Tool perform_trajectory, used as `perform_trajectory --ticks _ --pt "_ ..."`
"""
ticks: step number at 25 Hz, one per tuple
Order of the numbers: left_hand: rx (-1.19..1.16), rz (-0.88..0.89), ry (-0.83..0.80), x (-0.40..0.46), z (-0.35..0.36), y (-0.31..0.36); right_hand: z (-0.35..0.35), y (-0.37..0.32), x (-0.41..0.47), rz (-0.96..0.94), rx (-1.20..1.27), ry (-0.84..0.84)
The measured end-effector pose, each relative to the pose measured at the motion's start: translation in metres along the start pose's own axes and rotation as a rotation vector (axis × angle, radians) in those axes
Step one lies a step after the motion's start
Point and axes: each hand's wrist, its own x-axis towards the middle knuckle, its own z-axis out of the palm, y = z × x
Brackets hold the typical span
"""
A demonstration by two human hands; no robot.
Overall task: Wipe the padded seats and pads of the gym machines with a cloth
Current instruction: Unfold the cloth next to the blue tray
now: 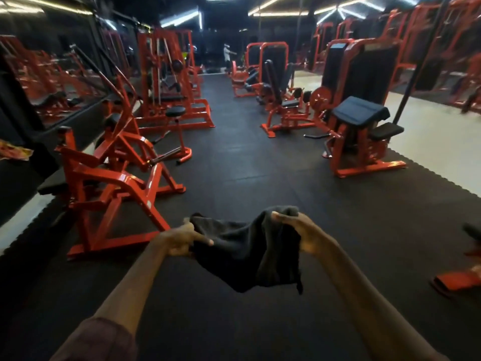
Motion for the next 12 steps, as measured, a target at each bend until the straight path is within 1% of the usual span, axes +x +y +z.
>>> perform_trajectory --ticks 1,3,4,5,6,7,8,9,10,11,12 --pt "0.023 -0.029 -0.003 0.018 0.009 -0.005 -0.009 -0.015 0.012 -0.008 -0.115 0.008" --pt "0.127 -0.037 -0.077 0.051 0.024 -0.01 -0.03 -0.038 0.036 -0.024 -0.354 0.052" --pt "0.184 -0.004 -0.057 0.073 0.028 -0.011 -0.044 -0.046 0.045 -0.035 -0.45 0.102" --pt "0.228 0.021 -0.004 0.092 0.032 -0.014 -0.058 -0.052 0.053 -0.045 -0.518 0.172" --pt "0.189 0.035 0.033 0.108 0.036 -0.016 -0.07 -0.058 0.057 -0.058 -0.54 0.242" --pt "0.067 0.025 0.023 0.118 0.041 -0.015 -0.082 -0.063 0.06 -0.077 -0.529 0.317" --pt "-0.095 0.009 -0.045 0.128 0.049 -0.015 -0.092 -0.068 0.062 -0.095 -0.473 0.372" --pt "-0.165 -0.01 -0.144 0.139 0.06 -0.016 -0.104 -0.072 0.066 -0.107 -0.425 0.408" --pt "-0.135 -0.011 -0.236 0.148 0.07 -0.017 -0.115 -0.075 0.069 -0.115 -0.416 0.437" --pt "-0.036 -0.002 -0.311 0.158 0.079 -0.017 -0.125 -0.077 0.073 -0.113 -0.441 0.449" --pt "0.097 0.041 -0.345 0.168 0.09 -0.015 -0.134 -0.081 0.077 -0.109 -0.487 0.452"
